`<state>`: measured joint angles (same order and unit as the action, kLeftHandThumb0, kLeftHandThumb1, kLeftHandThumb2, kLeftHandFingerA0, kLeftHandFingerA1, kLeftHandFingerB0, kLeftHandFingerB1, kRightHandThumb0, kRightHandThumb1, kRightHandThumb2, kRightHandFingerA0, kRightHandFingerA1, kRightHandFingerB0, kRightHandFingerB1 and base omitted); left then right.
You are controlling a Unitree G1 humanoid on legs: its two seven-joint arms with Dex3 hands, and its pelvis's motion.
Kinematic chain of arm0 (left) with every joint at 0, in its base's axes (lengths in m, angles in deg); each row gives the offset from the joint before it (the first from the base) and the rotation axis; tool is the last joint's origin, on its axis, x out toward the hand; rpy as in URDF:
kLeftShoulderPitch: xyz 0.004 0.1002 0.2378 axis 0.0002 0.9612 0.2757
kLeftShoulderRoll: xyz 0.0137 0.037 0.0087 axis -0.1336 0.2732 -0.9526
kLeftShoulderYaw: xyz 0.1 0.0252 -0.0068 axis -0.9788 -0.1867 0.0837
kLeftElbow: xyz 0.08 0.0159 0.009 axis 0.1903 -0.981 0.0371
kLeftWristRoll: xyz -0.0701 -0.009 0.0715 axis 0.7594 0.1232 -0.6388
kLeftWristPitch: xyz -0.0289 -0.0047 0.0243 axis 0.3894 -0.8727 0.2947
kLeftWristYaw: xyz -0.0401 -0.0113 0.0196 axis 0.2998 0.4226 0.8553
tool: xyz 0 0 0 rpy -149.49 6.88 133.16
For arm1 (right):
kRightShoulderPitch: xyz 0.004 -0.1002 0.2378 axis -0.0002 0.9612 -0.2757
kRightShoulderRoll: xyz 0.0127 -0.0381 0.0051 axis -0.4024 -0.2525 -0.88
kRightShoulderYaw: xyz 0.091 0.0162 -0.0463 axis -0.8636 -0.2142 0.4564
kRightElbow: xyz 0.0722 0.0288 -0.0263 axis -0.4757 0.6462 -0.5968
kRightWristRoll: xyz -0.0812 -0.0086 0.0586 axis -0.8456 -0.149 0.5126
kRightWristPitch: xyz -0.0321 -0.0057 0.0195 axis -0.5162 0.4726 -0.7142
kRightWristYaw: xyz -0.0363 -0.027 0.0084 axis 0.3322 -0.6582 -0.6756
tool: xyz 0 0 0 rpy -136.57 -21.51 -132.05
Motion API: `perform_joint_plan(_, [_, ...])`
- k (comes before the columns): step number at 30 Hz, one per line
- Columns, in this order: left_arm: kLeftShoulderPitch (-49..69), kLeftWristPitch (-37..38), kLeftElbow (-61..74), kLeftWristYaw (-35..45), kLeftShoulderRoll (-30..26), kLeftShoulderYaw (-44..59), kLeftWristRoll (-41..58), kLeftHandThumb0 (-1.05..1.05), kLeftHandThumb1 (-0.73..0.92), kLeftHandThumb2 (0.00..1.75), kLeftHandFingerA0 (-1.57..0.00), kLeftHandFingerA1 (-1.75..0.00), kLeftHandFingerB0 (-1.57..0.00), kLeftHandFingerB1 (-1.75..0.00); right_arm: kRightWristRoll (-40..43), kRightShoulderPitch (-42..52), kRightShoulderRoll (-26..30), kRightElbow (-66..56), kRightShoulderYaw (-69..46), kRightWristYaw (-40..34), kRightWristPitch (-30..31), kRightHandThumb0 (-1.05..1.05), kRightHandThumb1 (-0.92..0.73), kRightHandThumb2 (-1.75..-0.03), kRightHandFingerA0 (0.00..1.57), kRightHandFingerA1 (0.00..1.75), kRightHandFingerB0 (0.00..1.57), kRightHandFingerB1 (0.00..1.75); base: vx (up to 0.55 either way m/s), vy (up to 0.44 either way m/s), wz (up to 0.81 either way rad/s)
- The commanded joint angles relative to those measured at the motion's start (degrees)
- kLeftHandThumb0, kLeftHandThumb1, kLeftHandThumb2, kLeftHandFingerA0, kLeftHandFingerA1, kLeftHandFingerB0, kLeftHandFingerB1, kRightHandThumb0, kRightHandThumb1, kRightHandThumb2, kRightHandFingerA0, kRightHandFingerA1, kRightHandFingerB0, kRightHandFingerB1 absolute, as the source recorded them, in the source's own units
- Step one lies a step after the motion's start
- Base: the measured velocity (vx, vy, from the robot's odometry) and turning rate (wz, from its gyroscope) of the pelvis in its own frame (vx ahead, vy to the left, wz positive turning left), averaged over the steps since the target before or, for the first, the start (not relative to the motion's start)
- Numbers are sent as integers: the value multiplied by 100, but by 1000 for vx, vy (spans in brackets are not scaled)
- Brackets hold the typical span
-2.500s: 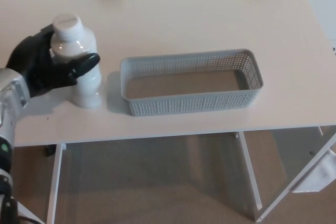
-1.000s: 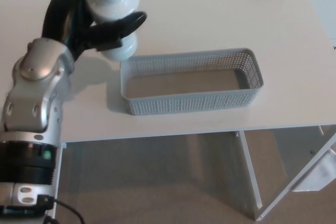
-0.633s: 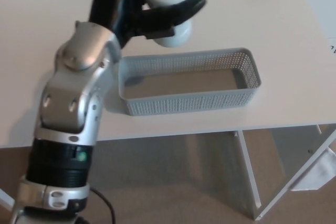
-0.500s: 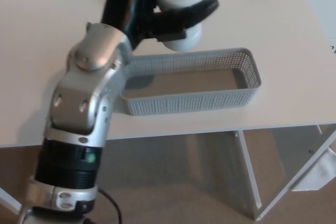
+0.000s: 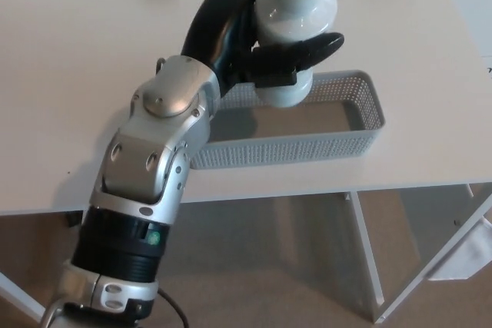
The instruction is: The robot walk up to a desk on which a bottle is kept on the left hand side and a container is kept on the right hand side. The robot uses its left hand to pick up the bottle and places it in the container.
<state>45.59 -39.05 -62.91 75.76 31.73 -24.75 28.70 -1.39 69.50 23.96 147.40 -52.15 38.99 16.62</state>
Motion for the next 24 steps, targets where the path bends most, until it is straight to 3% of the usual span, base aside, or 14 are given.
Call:
perform_joint_plan(1, [35,55,-105,-36,-38,128,-13,-12,83,68,-83,-165,-69,-111,53,15,113,-42,-38,90,55,-49,-24,-55,102,53,85,48,0,0,0])
perform_joint_plan(3, [48,60,-121,-15,-50,152,7,-13,83,70,-79,-166,-68,-111,57,23,106,-58,-41,91,48,-49,-23,-54,102,53,85,48,0,0,0])
perform_joint_plan(4, [56,54,-135,-9,-67,180,19,-14,82,68,-86,-164,-75,-109,60,19,104,-53,-44,88,50,-48,-24,-55,102,53,85,49,0,0,0])
perform_joint_plan(7, [58,4,-152,-25,-95,234,18,-14,83,69,-86,-161,-77,-105,48,12,105,-40,-37,77,43,-44,-27,-50,102,51,86,47,0,0,0])
perform_joint_plan(13, [42,6,-186,8,-122,296,25,-11,84,67,-82,-160,-73,-101,61,-34,114,-28,-43,83,93,-48,-24,-54,103,53,85,48,0,0,0])
perform_joint_plan(17, [45,48,-247,34,-165,300,-17,-12,85,66,-80,-157,-76,-84,43,-45,115,-60,-33,45,119,-46,-24,-55,105,54,85,49,0,0,0])
perform_joint_plan(18, [61,69,-261,39,-178,282,-43,-13,83,65,-81,-156,-79,-69,44,-40,116,-62,-35,49,119,-42,-26,-50,105,51,87,47,0,0,0])
perform_joint_plan(19, [72,79,-269,41,-187,269,-60,-13,83,65,-81,-156,-79,-69,44,-36,117,-65,-34,53,118,-42,-26,-50,105,51,87,47,0,0,0])
perform_joint_plan(20, [92,73,-262,-49,-200,220,-162,-21,78,63,-81,-129,-72,-54,46,-29,116,-81,-33,62,127,-47,-24,-54,105,54,85,49,0,0,0])
perform_joint_plan(21, [98,61,-252,-119,-205,192,-226,-21,78,63,-81,-129,-72,-54,47,-26,115,-91,-32,65,134,-47,-24,-54,105,54,85,49,0,0,0])
perform_joint_plan(22, [105,34,-227,-186,-237,125,-332,-41,64,60,-67,-47,-27,-31,49,-28,111,-103,-32,64,138,-46,-25,-54,103,53,85,48,0,0,0])
perform_joint_plan(23, [116,-34,-175,-67,-322,34,-352,-55,57,64,-6,-26,-3,-18,47,-32,112,-102,-32,67,127,-46,-24,-54,104,54,85,48,0,0,0])
perform_joint_plan(24, [124,-73,-145,21,-365,-5,-339,-55,57,64,-6,-26,-3,-18,47,-31,113,-100,-32,72,121,-46,-24,-54,104,54,85,48,0,0,0])
